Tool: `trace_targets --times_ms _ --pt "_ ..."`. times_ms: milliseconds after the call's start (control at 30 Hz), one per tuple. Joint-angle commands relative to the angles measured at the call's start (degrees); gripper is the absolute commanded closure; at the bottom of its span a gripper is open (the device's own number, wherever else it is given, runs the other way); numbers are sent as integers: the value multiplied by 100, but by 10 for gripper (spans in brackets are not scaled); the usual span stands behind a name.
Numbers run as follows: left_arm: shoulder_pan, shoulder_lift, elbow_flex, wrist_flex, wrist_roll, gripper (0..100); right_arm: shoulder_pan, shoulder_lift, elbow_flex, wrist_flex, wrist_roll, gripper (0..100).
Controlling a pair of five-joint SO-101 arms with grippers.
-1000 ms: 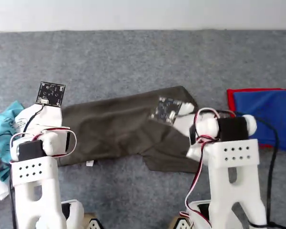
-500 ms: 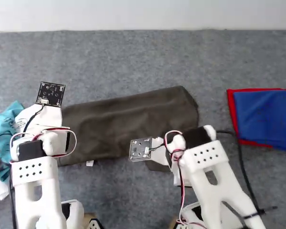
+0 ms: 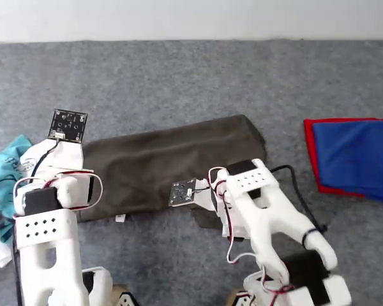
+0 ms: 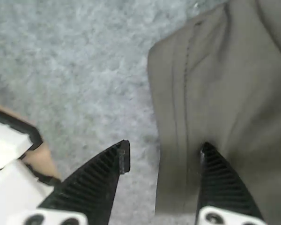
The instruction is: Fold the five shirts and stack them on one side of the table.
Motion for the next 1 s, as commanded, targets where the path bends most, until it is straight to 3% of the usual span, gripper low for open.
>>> trace_targets --times_ms 0,167,400,633,967 --pt "-26 -88 -40 -18 -53 985 101 295 -26 -356 44 753" --pt "-26 -88 -40 -18 -53 985 110 681 -26 -743 26 758" --pt "-26 -88 -40 -18 -62 985 154 752 -53 -963 -158 943" --pt "-26 -88 -48 -18 -62 985 620 778 -378 -1051 -176 991" --pt "-26 -88 -48 -9 -62 985 655 804 -2233 532 -325 990"
